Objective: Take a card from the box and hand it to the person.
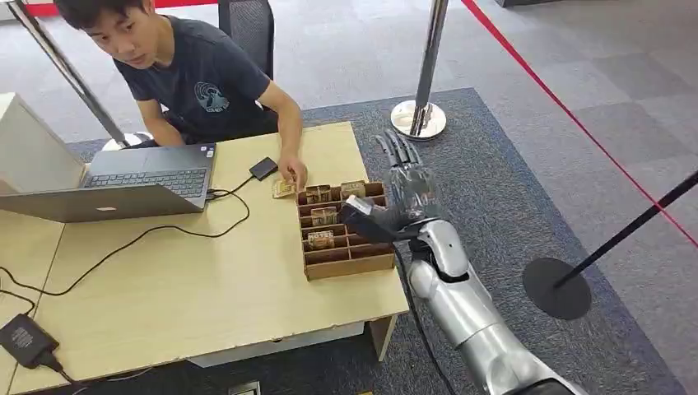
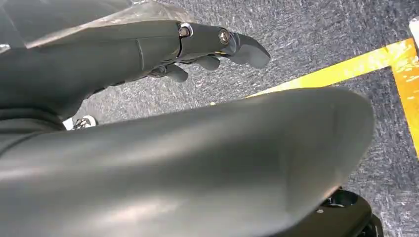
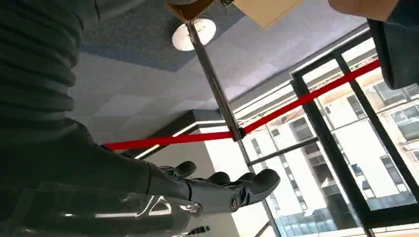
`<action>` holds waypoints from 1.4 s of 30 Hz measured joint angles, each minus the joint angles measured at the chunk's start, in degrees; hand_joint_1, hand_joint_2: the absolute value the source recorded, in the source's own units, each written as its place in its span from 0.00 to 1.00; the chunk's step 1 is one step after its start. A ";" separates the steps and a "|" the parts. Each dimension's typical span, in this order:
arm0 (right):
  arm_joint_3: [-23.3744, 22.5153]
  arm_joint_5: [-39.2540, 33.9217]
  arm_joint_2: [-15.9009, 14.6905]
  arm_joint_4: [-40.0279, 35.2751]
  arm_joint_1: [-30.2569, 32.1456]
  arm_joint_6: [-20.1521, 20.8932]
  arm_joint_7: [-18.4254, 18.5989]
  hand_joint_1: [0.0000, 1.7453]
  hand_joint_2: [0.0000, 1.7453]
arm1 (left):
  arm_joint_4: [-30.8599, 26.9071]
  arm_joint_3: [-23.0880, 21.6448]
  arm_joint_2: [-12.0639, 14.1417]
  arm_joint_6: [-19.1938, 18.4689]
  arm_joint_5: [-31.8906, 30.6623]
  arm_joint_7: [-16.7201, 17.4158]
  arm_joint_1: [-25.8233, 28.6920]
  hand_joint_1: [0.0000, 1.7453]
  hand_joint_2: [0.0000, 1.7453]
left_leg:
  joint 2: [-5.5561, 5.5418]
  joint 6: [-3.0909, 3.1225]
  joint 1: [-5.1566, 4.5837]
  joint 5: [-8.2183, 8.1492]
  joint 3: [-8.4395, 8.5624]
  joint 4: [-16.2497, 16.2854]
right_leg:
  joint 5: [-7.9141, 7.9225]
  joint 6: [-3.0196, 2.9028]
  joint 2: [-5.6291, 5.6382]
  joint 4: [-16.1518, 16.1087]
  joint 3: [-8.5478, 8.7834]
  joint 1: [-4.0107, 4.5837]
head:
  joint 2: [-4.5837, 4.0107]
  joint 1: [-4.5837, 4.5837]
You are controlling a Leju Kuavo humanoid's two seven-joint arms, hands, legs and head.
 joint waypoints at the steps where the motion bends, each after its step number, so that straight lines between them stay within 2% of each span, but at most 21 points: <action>1: 0.28 0.41 -0.04 0.02 -0.01 0.04 0.22 0.00 1.00 | 0.00 0.00 0.00 0.00 0.00 0.00 0.00 0.00 0.00 | 0.00 0.00 0.00 0.00 -0.01 0.00 | 0.00 0.00 0.00 0.00 0.00 0.00 | 0.00 -0.02; 9: 3.25 6.22 0.04 1.13 -0.97 -0.83 3.19 0.00 1.00 | 0.00 0.02 0.02 0.00 0.04 0.07 0.01 0.00 0.00 | -0.01 0.00 0.00 0.04 -0.04 0.00 | 0.03 0.00 0.00 0.01 -0.03 0.00 | 0.00 -0.02; 27: 5.70 7.04 3.26 7.06 -2.73 -1.60 4.04 0.00 1.00 | 0.00 0.94 0.02 0.15 0.09 0.28 0.01 0.00 0.00 | -0.01 0.01 0.00 0.08 -0.08 0.00 | 0.07 0.00 0.00 0.02 -0.07 0.00 | 0.00 0.00; 31: 5.99 9.13 3.89 9.44 -3.53 -1.90 6.40 0.00 1.00 | 0.00 0.96 0.02 0.15 -0.04 0.44 0.01 0.00 0.00 | -0.01 0.01 0.00 0.08 -0.09 0.00 | 0.07 0.00 0.00 0.02 -0.09 0.00 | 0.00 -0.02; 32: 5.99 9.52 4.02 10.31 -3.82 -2.18 6.84 0.07 1.00 | 0.00 0.96 0.02 0.15 -0.20 0.55 0.01 0.00 0.00 | -0.01 0.01 0.00 0.09 -0.09 0.00 | 0.07 0.00 0.00 0.02 -0.09 0.00 | 0.00 -0.02; 33: 5.99 9.92 4.09 11.08 -4.06 -2.45 7.32 0.19 1.00 | 0.00 0.96 0.02 0.15 -0.22 0.55 0.01 0.00 0.00 | -0.01 0.02 0.00 0.10 -0.09 0.00 | 0.08 -0.01 0.00 0.02 -0.08 0.00 | 0.00 0.00; 34: 5.99 10.07 4.20 11.72 -4.25 -2.62 7.56 0.19 1.00 | 0.00 0.96 0.02 0.15 -0.31 0.55 0.01 0.00 0.00 | 0.00 0.02 0.00 0.10 -0.09 0.00 | 0.08 -0.01 0.00 0.02 -0.09 0.00 | 0.00 -0.02; 35: 5.99 10.14 4.22 12.32 -4.40 -2.82 7.60 0.38 1.00 | 0.00 0.96 0.02 0.15 -0.37 0.55 0.01 0.00 0.00 | -0.01 0.02 0.00 0.11 -0.09 0.00 | 0.09 -0.01 0.00 0.02 -0.09 0.00 | 0.00 -0.02; 36: 5.99 10.14 4.26 12.74 -4.52 -3.00 7.63 0.62 1.00 | 0.00 0.96 0.02 0.15 -0.37 0.55 0.01 0.00 0.00 | -0.01 0.02 0.00 0.11 -0.09 0.00 | 0.11 0.01 0.00 0.02 -0.09 0.00 | 0.00 -0.02; 37: 5.99 10.16 4.28 13.18 -4.64 -3.10 7.63 0.75 1.00 | 0.00 0.96 0.02 0.15 -0.37 0.55 0.01 0.00 0.00 | -0.01 0.01 0.00 0.11 -0.10 0.00 | 0.12 0.00 0.00 0.02 -0.10 0.00 | 0.00 -0.02; 38: 5.99 10.18 4.31 13.42 -4.74 -3.19 7.63 0.78 1.00 | 0.00 0.96 0.02 0.15 -0.39 0.55 0.01 0.00 0.00 | 0.00 -0.01 0.00 0.13 -0.11 0.00 | 0.13 -0.01 0.00 0.02 -0.11 0.00 | 0.00 -0.02; 41: 5.99 10.20 4.31 14.21 -4.96 -3.39 7.60 0.74 1.00 | 0.00 0.96 0.02 0.17 -0.44 0.55 0.01 0.00 0.00 | 0.00 0.00 0.00 0.13 -0.11 0.00 | 0.13 -0.02 0.00 0.02 -0.13 0.00 | 0.00 -0.02; 42: 5.99 10.20 4.31 14.45 -4.97 -3.39 7.60 0.52 1.00 | 0.00 0.96 0.02 0.17 -0.44 0.57 0.01 0.00 0.00 | 0.00 0.00 0.00 0.13 -0.12 0.00 | 0.14 -0.02 0.00 0.02 -0.13 0.00 | 0.00 -0.02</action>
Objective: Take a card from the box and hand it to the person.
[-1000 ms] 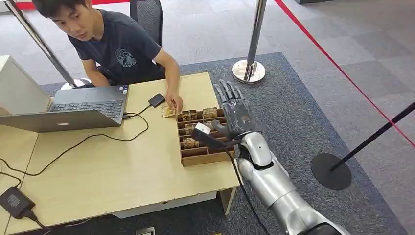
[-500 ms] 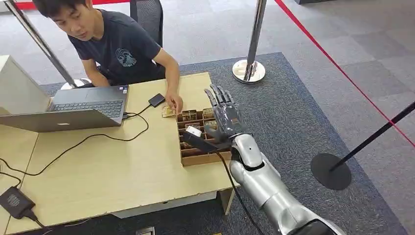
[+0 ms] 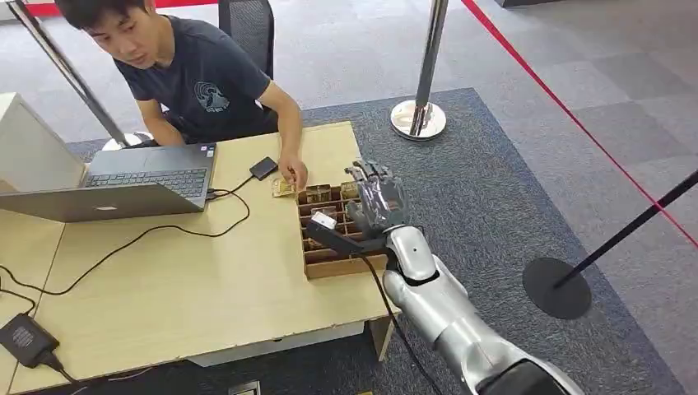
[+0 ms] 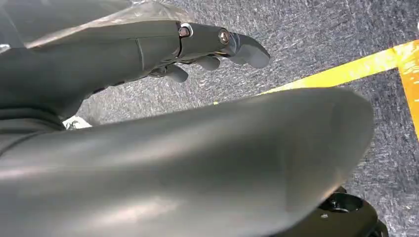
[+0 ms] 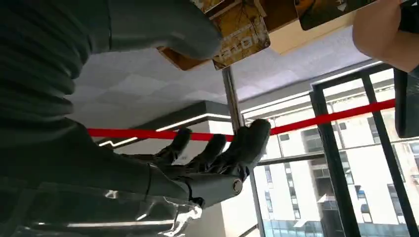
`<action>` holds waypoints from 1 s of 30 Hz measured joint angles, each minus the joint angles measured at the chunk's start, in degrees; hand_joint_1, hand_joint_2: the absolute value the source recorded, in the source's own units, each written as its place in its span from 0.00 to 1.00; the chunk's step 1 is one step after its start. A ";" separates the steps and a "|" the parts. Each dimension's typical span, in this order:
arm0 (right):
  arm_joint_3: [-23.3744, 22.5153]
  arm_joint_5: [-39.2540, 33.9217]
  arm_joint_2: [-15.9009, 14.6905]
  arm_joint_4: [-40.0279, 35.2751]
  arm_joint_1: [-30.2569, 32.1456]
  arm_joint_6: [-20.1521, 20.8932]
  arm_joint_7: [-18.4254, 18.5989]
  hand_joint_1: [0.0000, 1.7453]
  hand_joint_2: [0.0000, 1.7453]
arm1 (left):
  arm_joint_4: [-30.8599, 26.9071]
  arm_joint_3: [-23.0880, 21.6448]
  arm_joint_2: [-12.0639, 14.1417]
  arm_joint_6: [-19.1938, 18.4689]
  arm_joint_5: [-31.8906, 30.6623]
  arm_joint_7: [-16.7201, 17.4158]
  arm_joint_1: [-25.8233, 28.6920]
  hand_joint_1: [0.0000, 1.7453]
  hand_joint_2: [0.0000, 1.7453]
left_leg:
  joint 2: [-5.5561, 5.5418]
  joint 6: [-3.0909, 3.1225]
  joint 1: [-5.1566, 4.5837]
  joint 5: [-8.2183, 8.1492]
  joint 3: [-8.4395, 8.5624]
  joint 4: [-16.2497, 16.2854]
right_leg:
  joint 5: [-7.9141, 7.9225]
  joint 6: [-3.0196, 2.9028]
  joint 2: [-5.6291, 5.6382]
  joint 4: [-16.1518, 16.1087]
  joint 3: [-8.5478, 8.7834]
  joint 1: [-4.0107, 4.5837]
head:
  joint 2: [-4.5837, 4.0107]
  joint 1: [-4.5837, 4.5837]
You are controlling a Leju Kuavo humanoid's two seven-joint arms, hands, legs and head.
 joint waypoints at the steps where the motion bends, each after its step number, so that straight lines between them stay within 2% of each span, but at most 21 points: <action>1: 0.00 0.02 0.00 0.20 -0.01 -0.02 0.00 0.60 1.00 | 0.00 0.00 0.00 0.02 0.00 0.00 0.00 0.00 0.00 | 0.00 0.00 0.00 0.00 0.00 0.00 | 0.00 0.00 0.00 0.00 0.00 0.00 | 0.00 0.00; 2: 0.00 0.02 0.00 0.39 -0.02 -0.02 -0.02 0.73 1.00 | 0.00 0.00 0.00 0.02 0.00 0.02 0.00 0.00 0.00 | 0.00 0.00 0.00 0.01 0.00 0.00 | 0.01 0.00 0.00 0.00 0.00 0.00 | 0.00 0.00; 5: -0.02 0.11 0.00 0.87 -0.02 -0.20 -0.02 0.59 1.00 | 0.00 0.00 0.00 0.02 -0.09 0.13 0.00 0.00 0.00 | 0.00 -0.01 0.00 0.03 0.00 0.00 | 0.03 0.01 0.00 0.00 -0.01 0.00 | 0.00 0.00; 7: -0.04 0.28 0.00 1.07 -0.02 -0.35 -0.02 0.63 1.00 | 0.00 0.00 0.00 0.02 -0.11 0.15 0.00 0.00 0.00 | 0.00 -0.01 0.00 0.03 -0.01 0.00 | 0.04 0.01 0.00 0.00 -0.01 0.00 | 0.00 0.00; 9: -0.07 0.42 -0.02 1.18 -0.01 -0.35 -0.02 0.59 1.00 | 0.00 0.00 0.00 0.02 -0.15 0.15 0.00 0.00 0.00 | 0.00 -0.01 0.00 0.04 -0.01 0.00 | 0.04 0.01 0.00 0.00 -0.02 0.00 | 0.00 0.02; 14: -0.11 0.52 -0.07 1.38 -0.01 -0.37 -0.02 0.63 1.00 | 0.00 0.00 0.00 0.02 -0.26 0.13 -0.01 0.00 0.00 | 0.00 -0.02 0.00 0.07 -0.03 0.00 | 0.08 0.01 0.00 0.00 -0.05 0.00 | 0.00 0.00; 16: -0.11 0.55 -0.13 1.49 0.01 -0.33 -0.02 0.52 1.00 | 0.00 0.00 0.00 0.02 -0.37 0.15 0.00 0.00 0.00 | 0.00 -0.02 0.00 0.08 -0.04 0.00 | 0.08 0.01 0.00 0.00 -0.05 0.00 | 0.00 0.00; 17: -0.11 0.55 -0.13 1.68 0.00 -0.33 -0.02 0.59 1.00 | 0.00 0.00 0.00 0.02 -0.44 0.13 0.00 0.00 0.00 | 0.00 -0.02 0.00 0.08 -0.04 0.00 | 0.09 0.01 0.00 0.00 -0.05 0.00 | 0.00 0.00; 18: -0.11 0.57 -0.13 1.77 0.04 -0.33 -0.04 0.55 1.00 | 0.00 0.00 0.00 0.02 -0.46 0.15 0.00 0.00 0.00 | 0.00 -0.02 0.00 0.09 -0.04 0.00 | 0.09 0.01 0.00 0.00 -0.06 0.00 | 0.00 0.00; 23: -0.11 0.59 -0.13 2.41 0.06 -0.26 -0.09 0.62 1.00 | 0.00 0.00 0.00 0.02 -0.55 0.15 0.00 0.00 0.00 | 0.00 -0.03 0.00 0.10 -0.05 0.00 | 0.10 0.01 0.00 0.00 -0.06 0.00 | 0.00 0.00; 24: -0.11 0.59 -0.11 2.51 0.06 -0.26 -0.09 0.54 1.00 | 0.00 0.00 0.00 0.02 -0.55 0.15 -0.01 0.00 0.00 | 0.00 -0.03 0.00 0.10 -0.05 0.00 | 0.10 0.01 0.00 0.00 -0.06 0.00 | 0.00 0.00; 26: -0.11 0.59 -0.11 2.73 0.04 -0.20 -0.09 0.54 1.00 | 0.00 0.00 0.00 0.02 -0.55 0.18 -0.01 0.00 0.00 | 0.00 -0.03 0.00 0.10 -0.05 0.00 | 0.11 0.01 0.00 0.00 -0.06 0.00 | 0.00 0.00; 27: -0.11 0.59 -0.09 2.80 0.05 -0.15 -0.09 0.57 1.00 | 0.00 0.00 0.00 0.02 -0.55 0.22 -0.01 0.00 0.00 | 0.00 -0.03 0.00 0.10 -0.06 0.00 | 0.11 0.01 0.00 0.00 -0.06 0.00 | 0.00 0.02; 29: -0.13 0.61 0.02 3.06 0.01 -0.09 -0.09 0.56 1.00 | 0.00 0.02 0.00 0.02 -0.55 0.24 -0.01 0.00 0.00 | 0.00 -0.03 0.00 0.10 -0.06 0.00 | 0.11 0.01 0.00 0.00 -0.06 0.00 | 0.00 0.00; 30: -0.13 0.61 0.04 3.15 0.02 -0.07 -0.09 0.62 1.00 | 0.00 0.02 0.00 0.02 -0.55 0.26 -0.01 0.00 0.00 | 0.00 -0.03 0.00 0.10 -0.06 0.00 | 0.11 0.01 0.00 0.00 -0.07 0.00 | 0.00 0.00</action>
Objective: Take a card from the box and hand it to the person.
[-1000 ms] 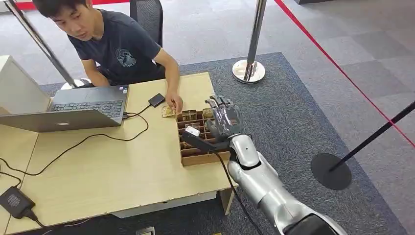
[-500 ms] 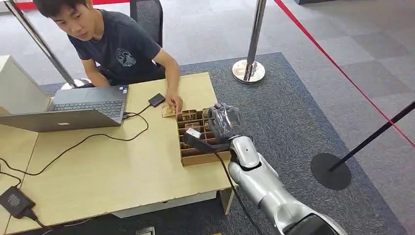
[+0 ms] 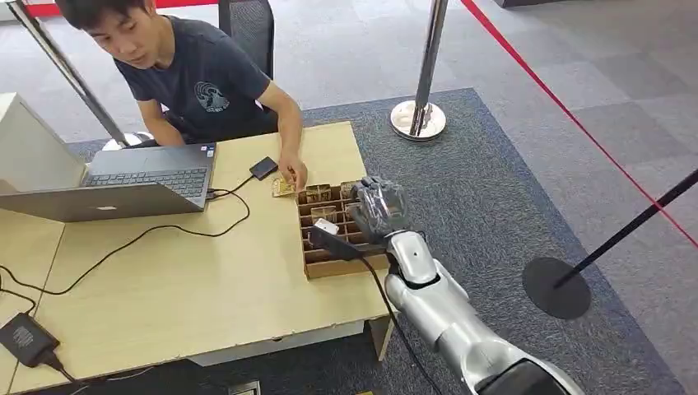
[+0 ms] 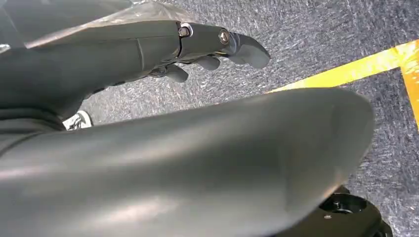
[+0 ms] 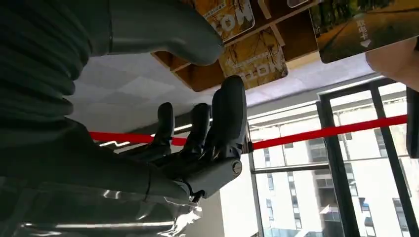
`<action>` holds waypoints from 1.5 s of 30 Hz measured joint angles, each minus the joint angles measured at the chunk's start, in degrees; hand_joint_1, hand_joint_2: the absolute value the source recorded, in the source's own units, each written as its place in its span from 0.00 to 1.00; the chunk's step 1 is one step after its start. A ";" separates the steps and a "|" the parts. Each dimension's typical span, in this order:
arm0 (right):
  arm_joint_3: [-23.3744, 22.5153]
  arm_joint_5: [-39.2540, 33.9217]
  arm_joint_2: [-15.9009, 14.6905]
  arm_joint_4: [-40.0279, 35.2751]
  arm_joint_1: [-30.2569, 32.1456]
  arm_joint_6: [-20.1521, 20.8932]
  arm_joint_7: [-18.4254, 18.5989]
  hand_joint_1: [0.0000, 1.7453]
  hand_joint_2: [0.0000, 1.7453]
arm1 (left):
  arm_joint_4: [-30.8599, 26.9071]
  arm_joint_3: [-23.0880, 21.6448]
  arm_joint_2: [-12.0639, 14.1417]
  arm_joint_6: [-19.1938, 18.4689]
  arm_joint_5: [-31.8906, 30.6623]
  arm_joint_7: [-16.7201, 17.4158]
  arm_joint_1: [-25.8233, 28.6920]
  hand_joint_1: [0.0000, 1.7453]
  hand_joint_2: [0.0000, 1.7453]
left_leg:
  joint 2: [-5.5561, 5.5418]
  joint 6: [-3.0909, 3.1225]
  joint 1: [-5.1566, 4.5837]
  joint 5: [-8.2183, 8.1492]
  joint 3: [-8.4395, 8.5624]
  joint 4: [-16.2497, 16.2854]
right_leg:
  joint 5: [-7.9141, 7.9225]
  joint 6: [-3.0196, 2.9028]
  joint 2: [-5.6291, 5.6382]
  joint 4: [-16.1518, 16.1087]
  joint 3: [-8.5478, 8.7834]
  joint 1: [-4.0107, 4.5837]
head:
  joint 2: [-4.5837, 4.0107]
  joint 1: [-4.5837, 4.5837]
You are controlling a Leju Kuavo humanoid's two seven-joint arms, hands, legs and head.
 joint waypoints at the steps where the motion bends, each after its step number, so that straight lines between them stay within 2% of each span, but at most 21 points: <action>1: 0.00 0.00 0.04 0.11 -0.01 0.00 0.00 0.63 1.00 | 0.00 0.00 0.00 0.00 0.02 0.04 0.00 0.00 0.00 | 0.00 0.00 0.00 0.00 -0.01 0.00 | 0.00 0.00 0.00 0.00 0.00 0.00 | 0.00 0.00; 2: 0.00 0.00 0.09 0.22 -0.01 0.00 0.00 0.56 1.00 | 0.00 0.02 0.02 0.00 0.02 0.04 0.01 0.00 0.00 | 0.00 0.00 0.00 0.00 -0.01 0.00 | 0.00 0.00 0.00 0.00 0.00 0.00 | 0.00 0.00; 4: 0.00 0.00 0.13 0.44 -0.05 0.00 0.00 0.49 1.00 | 0.00 0.09 0.02 0.00 0.02 0.04 0.00 0.00 0.00 | 0.00 0.00 0.00 0.00 -0.01 0.00 | 0.00 0.00 0.00 0.00 -0.01 0.00 | 0.00 0.00; 6: 0.00 0.00 0.13 0.55 -0.05 0.00 0.00 0.47 1.00 | 0.00 0.15 0.02 0.00 0.02 0.04 0.00 0.00 0.00 | 0.00 0.00 0.00 0.00 -0.03 0.00 | 0.00 0.00 0.00 0.00 -0.02 0.00 | 0.00 0.02; 7: 0.00 0.00 0.13 0.68 -0.06 0.02 0.00 0.43 1.00 | 0.00 0.20 0.02 0.00 0.02 0.07 0.00 0.00 0.00 | 0.00 0.00 0.00 0.00 -0.04 0.00 | 0.00 0.00 0.00 0.00 -0.03 0.00 | 0.00 0.02; 11: -0.02 -0.02 0.17 1.24 -0.16 0.07 -0.02 0.43 1.00 | 0.00 0.46 0.02 0.00 0.11 0.09 0.01 0.00 0.00 | 0.00 -0.01 0.00 0.01 -0.06 0.00 | 0.01 0.00 0.00 0.00 -0.05 0.00 | 0.00 0.00; 13: -0.04 -0.02 0.30 1.51 -0.21 0.07 -0.09 0.33 1.00 | 0.00 0.48 0.02 0.00 0.15 0.17 0.01 0.00 0.00 | 0.00 -0.01 0.00 0.01 -0.06 0.00 | 0.01 0.00 0.00 0.00 -0.05 0.00 | 0.00 0.02; 15: -0.07 -0.02 0.44 1.66 -0.33 -0.04 -0.15 0.31 1.00 | 0.00 0.52 0.02 0.00 0.31 0.20 0.01 0.00 0.00 | 0.00 -0.01 0.00 0.01 -0.06 0.00 | 0.01 0.00 0.00 0.00 -0.06 0.00 | 0.00 0.00; 30: -0.55 -0.17 0.96 4.57 -1.30 -1.05 -0.46 0.35 1.00 | 0.02 1.24 0.02 0.13 0.46 0.22 0.02 0.00 0.00 | 0.00 -0.02 0.00 0.03 -0.08 0.00 | 0.03 0.01 0.00 0.00 -0.08 0.00 | 0.00 0.00; 31: -0.55 -0.17 0.96 4.72 -1.35 -1.05 -0.50 0.38 1.00 | 0.02 1.31 0.02 0.13 0.46 0.22 0.02 0.00 0.00 | 0.00 -0.02 0.00 0.03 -0.08 0.00 | 0.03 0.01 0.00 0.00 -0.08 0.00 | 0.00 0.00; 35: -0.57 -0.17 1.01 5.35 -1.51 -1.05 -0.57 0.32 1.00 | 0.02 1.40 0.00 0.24 0.48 0.22 0.02 0.00 0.00 | 0.00 -0.02 0.00 0.03 -0.09 0.00 | 0.04 0.01 0.00 0.00 -0.08 0.00 | 0.00 0.00; 38: -0.59 -0.20 1.05 5.77 -1.58 -1.05 -0.57 0.32 1.00 | 0.02 1.42 0.00 0.28 0.48 0.22 0.02 0.00 0.00 | 0.00 -0.02 0.00 0.03 -0.09 0.00 | 0.04 0.01 0.00 0.00 -0.09 0.00 | 0.00 0.00; 42: -0.68 -0.46 1.03 6.40 -1.71 -1.38 -0.59 0.36 1.00 | 0.02 1.42 0.00 0.28 0.44 0.22 0.02 0.00 0.00 | 0.00 -0.02 0.00 0.03 -0.10 0.00 | 0.04 0.01 0.00 0.00 -0.10 0.00 | 0.00 0.00; 43: -0.72 -0.57 1.03 6.60 -1.73 -1.51 -0.59 0.46 1.00 | 0.02 1.42 0.00 0.30 0.44 0.22 0.03 0.00 0.00 | 0.00 -0.02 0.00 0.03 -0.10 0.00 | 0.04 0.01 0.00 0.00 -0.10 0.00 | 0.00 0.00; 45: -0.85 -0.68 1.03 6.91 -1.75 -1.55 -0.59 0.45 1.00 | 0.04 1.42 0.02 0.28 0.42 0.22 0.02 0.00 0.00 | 0.00 -0.02 0.00 0.03 -0.10 0.00 | 0.04 0.01 0.00 0.00 -0.10 0.00 | 0.00 0.00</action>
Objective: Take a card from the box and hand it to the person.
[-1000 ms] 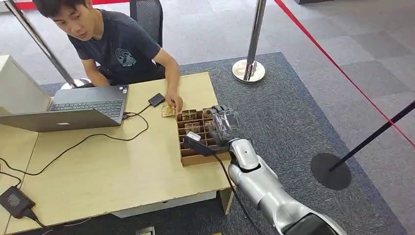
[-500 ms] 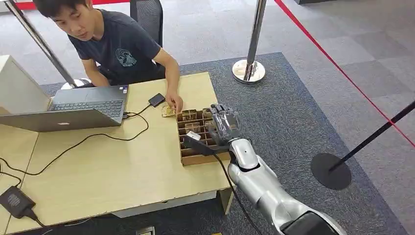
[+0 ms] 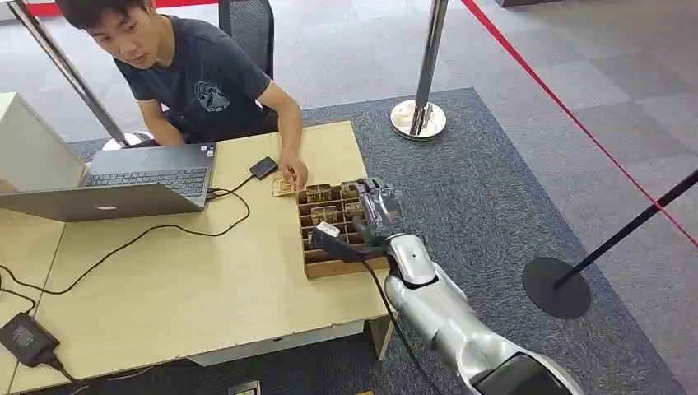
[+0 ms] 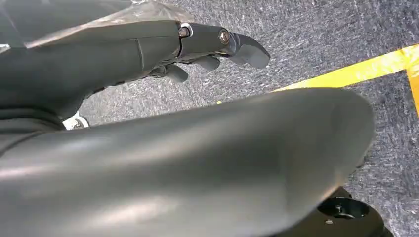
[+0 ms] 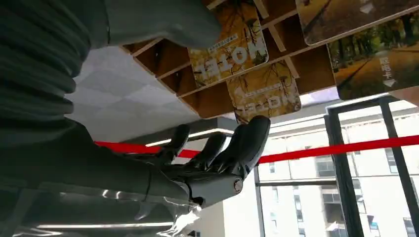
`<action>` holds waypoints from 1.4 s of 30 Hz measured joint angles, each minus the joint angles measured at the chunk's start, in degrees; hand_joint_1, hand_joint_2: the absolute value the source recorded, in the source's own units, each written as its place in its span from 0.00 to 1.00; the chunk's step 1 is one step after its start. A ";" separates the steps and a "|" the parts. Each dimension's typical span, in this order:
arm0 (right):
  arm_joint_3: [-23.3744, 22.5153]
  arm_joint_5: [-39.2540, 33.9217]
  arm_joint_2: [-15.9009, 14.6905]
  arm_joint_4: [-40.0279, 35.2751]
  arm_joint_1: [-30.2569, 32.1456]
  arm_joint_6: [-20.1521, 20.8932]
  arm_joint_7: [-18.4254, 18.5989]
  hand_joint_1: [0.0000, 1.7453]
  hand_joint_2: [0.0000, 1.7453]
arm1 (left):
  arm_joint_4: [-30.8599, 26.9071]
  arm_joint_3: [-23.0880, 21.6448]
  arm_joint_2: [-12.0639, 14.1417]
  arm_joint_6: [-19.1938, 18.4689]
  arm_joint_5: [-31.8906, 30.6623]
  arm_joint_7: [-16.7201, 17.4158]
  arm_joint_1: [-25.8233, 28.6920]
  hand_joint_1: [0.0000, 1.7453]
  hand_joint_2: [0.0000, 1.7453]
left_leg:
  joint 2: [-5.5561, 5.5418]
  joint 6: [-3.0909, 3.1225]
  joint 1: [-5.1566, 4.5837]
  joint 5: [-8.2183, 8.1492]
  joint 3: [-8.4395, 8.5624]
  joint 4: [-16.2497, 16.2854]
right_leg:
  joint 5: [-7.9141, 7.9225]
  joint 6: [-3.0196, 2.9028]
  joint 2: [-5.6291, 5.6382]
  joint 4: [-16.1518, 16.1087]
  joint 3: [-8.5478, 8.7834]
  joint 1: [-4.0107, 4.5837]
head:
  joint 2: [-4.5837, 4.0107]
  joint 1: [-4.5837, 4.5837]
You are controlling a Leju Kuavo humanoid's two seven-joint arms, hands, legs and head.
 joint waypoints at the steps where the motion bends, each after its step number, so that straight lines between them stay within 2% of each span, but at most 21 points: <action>1: -0.07 -0.02 0.00 0.22 -0.03 -0.06 0.00 0.46 1.00 | 0.00 0.00 0.00 0.00 -0.02 0.00 0.00 0.00 0.00 | 0.00 0.00 0.00 0.00 0.00 0.00 | 0.00 0.00 0.00 0.00 0.00 0.00 | 0.00 0.00; 6: -0.17 -0.17 -0.04 0.79 -0.11 -0.28 0.00 0.45 1.00 | 0.00 0.00 0.00 0.00 -0.31 0.00 0.00 0.00 0.00 | 0.00 0.00 0.00 0.00 0.00 0.00 | 0.00 0.00 0.00 0.00 -0.01 0.00 | 0.00 0.02; 9: -0.24 -0.20 -0.13 0.90 -0.13 -0.44 -0.02 0.41 1.00 | 0.00 0.00 0.00 0.00 -0.39 0.00 0.00 0.00 0.00 | 0.00 0.00 0.00 0.00 -0.01 0.00 | 0.00 0.00 0.00 0.00 -0.02 0.00 | 0.00 0.00; 10: -0.26 -0.20 -0.13 1.01 -0.15 -0.46 0.00 0.37 1.00 | 0.00 0.00 0.00 0.00 -0.42 0.00 0.00 0.00 0.00 | 0.00 0.00 0.00 0.00 -0.01 0.00 | 0.00 0.00 0.00 0.00 -0.02 0.00 | 0.00 0.00; 19: -0.70 -0.35 -0.15 2.01 -0.28 -0.70 -0.17 0.39 1.00 | 0.02 0.00 0.00 0.00 -0.48 0.00 0.00 0.00 0.00 | 0.00 0.00 0.00 0.00 -0.04 0.00 | 0.00 0.00 0.00 0.00 -0.04 0.00 | 0.00 0.00; 21: -0.72 -0.35 -0.15 2.19 -0.33 -0.70 -0.20 0.43 1.00 | 0.02 0.00 0.00 0.02 -0.48 0.00 0.00 0.00 0.00 | 0.00 0.00 0.00 0.00 -0.04 0.00 | 0.00 0.00 0.00 0.00 -0.04 0.00 | 0.00 0.02; 31: -0.74 -0.52 -0.07 3.34 -0.95 -0.59 -0.24 0.40 1.00 | 0.04 0.00 0.00 0.17 -0.48 0.00 0.00 0.00 0.00 | 0.00 0.00 0.00 0.00 -0.05 0.00 | 0.00 0.00 0.00 0.00 -0.04 0.00 | 0.00 0.02; 42: -1.03 -0.55 0.35 4.31 -1.33 -0.50 0.24 0.43 1.00 | 0.04 0.00 0.00 0.17 -0.61 0.00 0.00 0.00 0.00 | 0.00 0.00 0.00 0.00 -0.05 0.00 | 0.00 0.00 0.00 0.00 -0.05 0.00 | 0.00 0.02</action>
